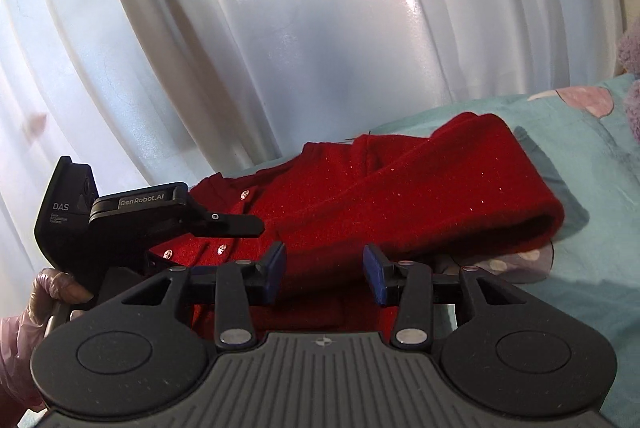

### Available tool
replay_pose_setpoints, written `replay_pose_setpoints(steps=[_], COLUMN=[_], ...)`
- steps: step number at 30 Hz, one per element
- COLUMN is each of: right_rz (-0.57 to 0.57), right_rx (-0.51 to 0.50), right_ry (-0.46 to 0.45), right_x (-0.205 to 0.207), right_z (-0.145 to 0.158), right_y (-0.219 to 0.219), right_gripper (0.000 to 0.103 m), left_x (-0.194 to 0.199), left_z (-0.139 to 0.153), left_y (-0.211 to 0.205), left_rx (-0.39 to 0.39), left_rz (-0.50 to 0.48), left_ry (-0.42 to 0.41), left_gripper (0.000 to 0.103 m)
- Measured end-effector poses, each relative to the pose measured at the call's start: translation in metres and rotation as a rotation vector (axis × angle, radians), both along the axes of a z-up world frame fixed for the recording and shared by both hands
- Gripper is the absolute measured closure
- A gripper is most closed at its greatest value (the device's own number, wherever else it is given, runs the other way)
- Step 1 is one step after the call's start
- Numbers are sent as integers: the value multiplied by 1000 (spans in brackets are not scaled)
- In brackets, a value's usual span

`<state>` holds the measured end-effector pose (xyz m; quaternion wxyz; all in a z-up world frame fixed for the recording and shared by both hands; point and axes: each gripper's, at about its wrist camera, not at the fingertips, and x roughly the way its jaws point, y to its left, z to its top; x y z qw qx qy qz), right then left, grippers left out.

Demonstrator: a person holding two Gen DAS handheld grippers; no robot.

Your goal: Fold small clothes

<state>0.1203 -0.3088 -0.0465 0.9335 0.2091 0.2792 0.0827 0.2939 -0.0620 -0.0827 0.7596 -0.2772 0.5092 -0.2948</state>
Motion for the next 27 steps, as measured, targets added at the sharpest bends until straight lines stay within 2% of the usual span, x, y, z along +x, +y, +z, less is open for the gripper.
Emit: replay_pose_setpoints(steps=[5,6,7,9,10,14,19,20,23,27], right_rz=[-34,-34,-35,-30,-31,-31,-46,-49,-53,-60], right_rx=[49,55,62,63,57,26,0,-3,-17,-18], right_ry=[20,21,21,23,23,25,29,29,32,58], right_x=[-11,-12,-14,-10,-9,-7,-4,-4,-1,8], right_z=[-5,-6,-4,-5,-5,-1,6,7,6,1], right_y=[-2,-2,-2,0,1,5,5,4,4,4], right_gripper=[61,61,61,61,61,61,61,61,61,61], left_x=[9,11,13,16,18,18,17,17,18,24], left_z=[-11,-13,-15,-20,-23,-15,34,43,57,41], left_y=[1,3,3,3,1,4,44,56,91,131], left_rx=[-52,-65,-71,-69,-67,-77,-80,-53,108,276], left_rz=[15,23,31,43,42,53,81,93,153,257], left_ry=[52,67,81,112,117,78,-65,-104,-187,-166], left_gripper=[34,41,49,86,92,91,91,91,91,90])
